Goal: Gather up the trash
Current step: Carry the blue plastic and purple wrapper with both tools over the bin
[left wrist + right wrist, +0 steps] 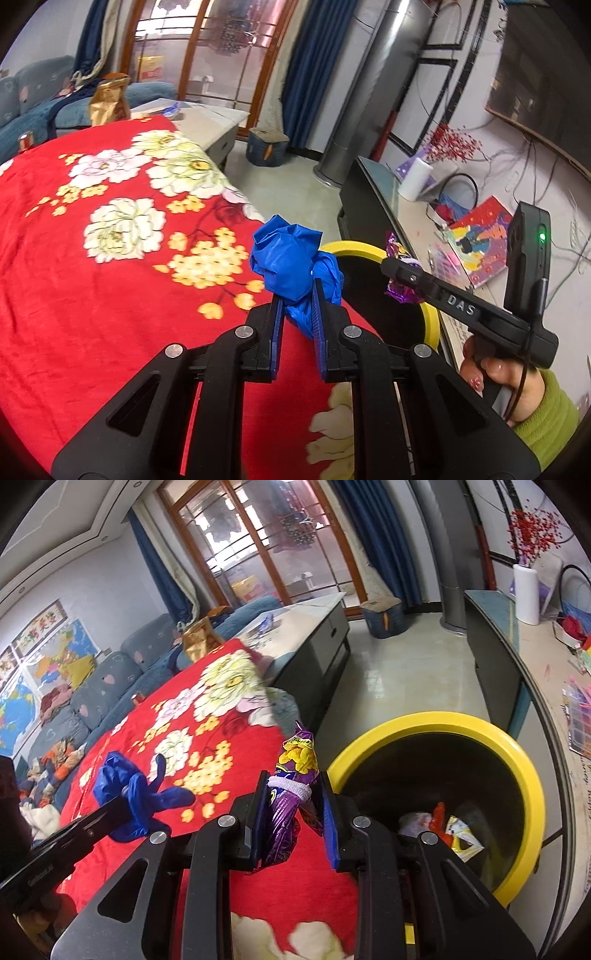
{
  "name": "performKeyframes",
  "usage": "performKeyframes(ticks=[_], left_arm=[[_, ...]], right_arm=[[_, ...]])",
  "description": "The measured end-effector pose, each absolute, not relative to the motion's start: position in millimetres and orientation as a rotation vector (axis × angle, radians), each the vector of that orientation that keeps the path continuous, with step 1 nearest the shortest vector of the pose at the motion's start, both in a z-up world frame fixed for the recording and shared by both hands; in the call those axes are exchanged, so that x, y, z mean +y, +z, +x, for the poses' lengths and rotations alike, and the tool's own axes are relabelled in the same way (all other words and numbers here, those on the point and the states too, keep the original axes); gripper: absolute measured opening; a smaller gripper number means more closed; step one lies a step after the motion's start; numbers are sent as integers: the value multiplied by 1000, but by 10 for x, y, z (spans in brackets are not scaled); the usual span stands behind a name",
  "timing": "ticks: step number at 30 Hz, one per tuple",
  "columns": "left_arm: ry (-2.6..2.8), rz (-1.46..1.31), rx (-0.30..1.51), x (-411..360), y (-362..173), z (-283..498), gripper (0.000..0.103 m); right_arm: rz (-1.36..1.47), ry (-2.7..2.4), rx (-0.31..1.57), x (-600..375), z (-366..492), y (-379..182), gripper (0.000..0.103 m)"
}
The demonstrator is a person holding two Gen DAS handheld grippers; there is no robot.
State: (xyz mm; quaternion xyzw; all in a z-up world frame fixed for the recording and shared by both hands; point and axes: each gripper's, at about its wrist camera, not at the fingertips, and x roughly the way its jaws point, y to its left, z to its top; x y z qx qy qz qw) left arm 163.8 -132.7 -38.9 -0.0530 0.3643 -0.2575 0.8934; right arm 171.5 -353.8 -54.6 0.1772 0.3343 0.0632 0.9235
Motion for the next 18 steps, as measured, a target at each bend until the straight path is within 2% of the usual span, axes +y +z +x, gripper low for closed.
performKeyframes(ticks=[15, 17, 18], left_arm=[[-669, 21, 844, -2220, -740, 1681, 10], [-677, 38, 845, -2316, -771, 1717, 12], [-683, 44, 841, -2367, -788, 1738, 17]], right_arm=[[476, -13, 747, -4297, 1650, -949, 27], [497, -22, 750, -4395, 1634, -992, 29], [503, -27, 751, -4429, 1618, -1006, 32]])
